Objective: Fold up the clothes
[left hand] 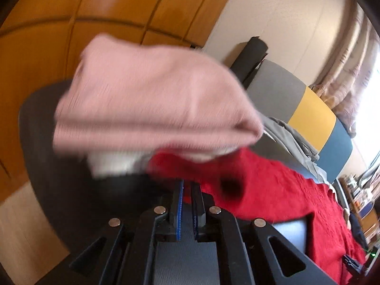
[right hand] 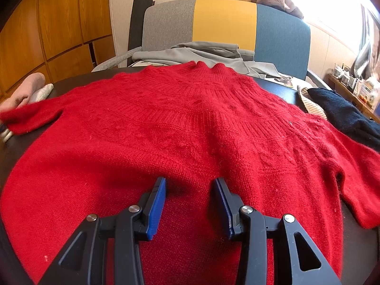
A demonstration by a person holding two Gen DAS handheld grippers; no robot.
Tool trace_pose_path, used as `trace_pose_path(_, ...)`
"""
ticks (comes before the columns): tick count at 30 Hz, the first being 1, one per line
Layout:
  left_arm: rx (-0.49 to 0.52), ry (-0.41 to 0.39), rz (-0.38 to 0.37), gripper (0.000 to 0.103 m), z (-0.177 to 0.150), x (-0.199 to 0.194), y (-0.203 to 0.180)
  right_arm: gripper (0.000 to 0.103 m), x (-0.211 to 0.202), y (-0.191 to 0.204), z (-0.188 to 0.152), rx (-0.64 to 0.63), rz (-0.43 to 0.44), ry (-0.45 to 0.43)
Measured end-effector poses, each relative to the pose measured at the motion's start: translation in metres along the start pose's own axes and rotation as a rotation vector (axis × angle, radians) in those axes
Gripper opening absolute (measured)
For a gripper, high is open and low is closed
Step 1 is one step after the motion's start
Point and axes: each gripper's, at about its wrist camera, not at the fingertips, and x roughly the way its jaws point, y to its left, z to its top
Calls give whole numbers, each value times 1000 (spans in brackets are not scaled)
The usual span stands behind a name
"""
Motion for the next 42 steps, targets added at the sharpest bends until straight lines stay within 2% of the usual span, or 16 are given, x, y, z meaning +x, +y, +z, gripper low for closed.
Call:
trace_pose_path(4,-55,-6,17,18,-14,-7,9,43,0,-1,0,5,5,-1)
trace_pose_path(6,-35,-22,19,18,-16,-13,5,44,0,0,0,6,5,-1)
trace_pose_path(9,122,-30,-24,21,-17,-19,-27,44,0,2,0,8,1,-1)
trace_pose_path(12,394,-9,-43,28,-23,-16,-77,44,-1,3,0,8,-4,-1)
trace_pose_path(13,472,9,-18,31,-27,-11,-88,45,-1,4,0,8,-7,-2)
trace_pose_path(16,653,82,144,32,-35,17,-103,45,-1,5,0,-19,16,-4)
trace_pose_path(18,682,114,311,21,-29,42,-99,45,-1,5,0,-20,14,-4)
trace_pose_path(19,644,99,352,20,-23,45,-97,45,-1,5,0,-19,13,-4)
trace_pose_path(21,505,18,357,20,-7,32,-94,46,-1,6,0,-18,11,-4)
trace_pose_path(23,478,-75,298,21,-8,10,-116,46,-1,7,0,-17,9,-5)
trace_pose_path(26,581,-116,144,26,-35,-12,-172,47,-1,8,0,-13,9,-5)
trace_pose_path(30,698,12,-122,27,-88,-14,-260,49,-6,-4,3,51,63,5)
trace_pose_path(34,700,200,-334,27,-153,1,-324,49,-33,-43,2,218,90,-48)
trace_pose_path(35,708,231,-352,27,-166,7,-336,50,-43,-57,0,267,86,-69)
trace_pose_path(38,773,287,-334,27,-203,25,-359,51,-75,-115,-11,397,26,-110)
trace_pose_path(42,789,266,-318,28,-213,25,-364,51,-122,-201,-40,576,-106,-165)
